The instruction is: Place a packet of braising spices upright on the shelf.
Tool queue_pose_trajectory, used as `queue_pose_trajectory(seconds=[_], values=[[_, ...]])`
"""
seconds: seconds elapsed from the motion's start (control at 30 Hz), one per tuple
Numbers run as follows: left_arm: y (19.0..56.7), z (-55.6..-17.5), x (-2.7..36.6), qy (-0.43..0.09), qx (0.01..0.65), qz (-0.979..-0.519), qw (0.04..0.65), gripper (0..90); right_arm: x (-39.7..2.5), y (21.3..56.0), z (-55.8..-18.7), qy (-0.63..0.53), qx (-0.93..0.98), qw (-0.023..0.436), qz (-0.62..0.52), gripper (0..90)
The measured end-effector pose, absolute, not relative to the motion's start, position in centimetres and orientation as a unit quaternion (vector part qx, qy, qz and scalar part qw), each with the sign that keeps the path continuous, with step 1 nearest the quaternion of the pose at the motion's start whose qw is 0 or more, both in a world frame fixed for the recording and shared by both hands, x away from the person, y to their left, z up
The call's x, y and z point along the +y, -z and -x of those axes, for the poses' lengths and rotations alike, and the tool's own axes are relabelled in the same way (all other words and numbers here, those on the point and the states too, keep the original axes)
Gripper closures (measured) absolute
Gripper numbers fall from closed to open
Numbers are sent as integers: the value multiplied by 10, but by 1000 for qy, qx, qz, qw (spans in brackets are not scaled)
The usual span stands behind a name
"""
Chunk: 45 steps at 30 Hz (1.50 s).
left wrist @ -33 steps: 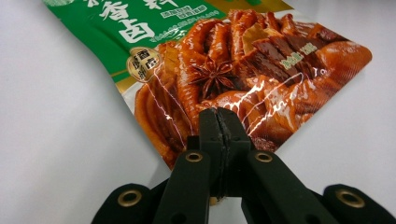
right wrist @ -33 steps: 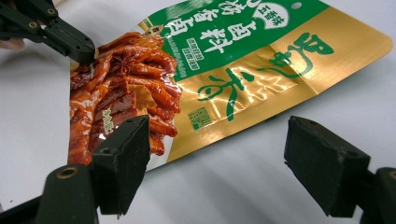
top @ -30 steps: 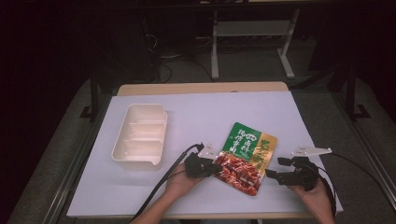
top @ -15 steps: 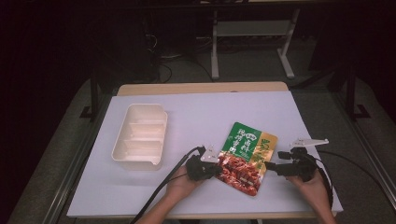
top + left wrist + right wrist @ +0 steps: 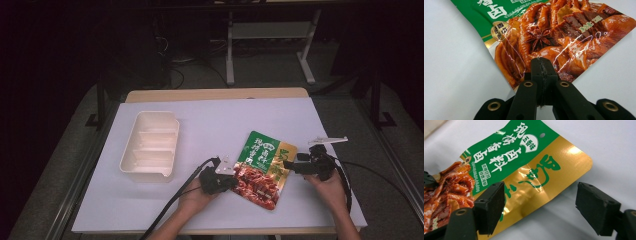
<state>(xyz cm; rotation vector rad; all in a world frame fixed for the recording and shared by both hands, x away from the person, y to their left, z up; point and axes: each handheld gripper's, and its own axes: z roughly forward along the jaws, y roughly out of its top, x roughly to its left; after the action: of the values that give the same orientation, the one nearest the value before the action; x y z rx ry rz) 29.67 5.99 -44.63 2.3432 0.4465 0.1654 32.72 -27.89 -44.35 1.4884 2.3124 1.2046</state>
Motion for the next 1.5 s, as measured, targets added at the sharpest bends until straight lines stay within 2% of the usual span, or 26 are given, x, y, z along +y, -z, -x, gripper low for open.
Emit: queue_pose_trajectory(seconds=[0.03,0.33,0.37,0.43,0.5,0.67,0.9,1.03,1.13,1.2,1.5], values=[[447,-297,60,-64,174,-911,367,899,-279,444,-328,-407,764,62,-497,269],[446,-296,60,-66,174,-912,365,899,-277,444,-328,-421,765,53,-484,335],[446,-296,60,-65,175,-912,366,899,-276,442,-326,-430,764,46,-478,392],[446,-296,60,-65,176,-911,367,899,-276,441,-325,-435,763,45,-475,405],[446,-296,60,-65,176,-912,366,899,-274,438,-324,-446,763,35,-467,485],[447,-297,60,-62,177,-911,368,899,-267,440,-325,-424,780,32,-460,592],[447,-298,60,-62,175,-911,369,899,-270,441,-327,-426,777,18,-463,880],[447,-299,60,-58,176,-910,371,899,-270,436,-327,-451,768,1,-455,876],[447,-299,60,-58,177,-910,371,899,-269,440,-330,-451,768,-18,-455,746],[447,-299,60,-59,176,-910,370,899,-266,443,-332,-439,773,-22,-458,706],[448,-300,60,-55,181,-906,378,899,-251,453,-340,-419,785,-31,-456,729]])
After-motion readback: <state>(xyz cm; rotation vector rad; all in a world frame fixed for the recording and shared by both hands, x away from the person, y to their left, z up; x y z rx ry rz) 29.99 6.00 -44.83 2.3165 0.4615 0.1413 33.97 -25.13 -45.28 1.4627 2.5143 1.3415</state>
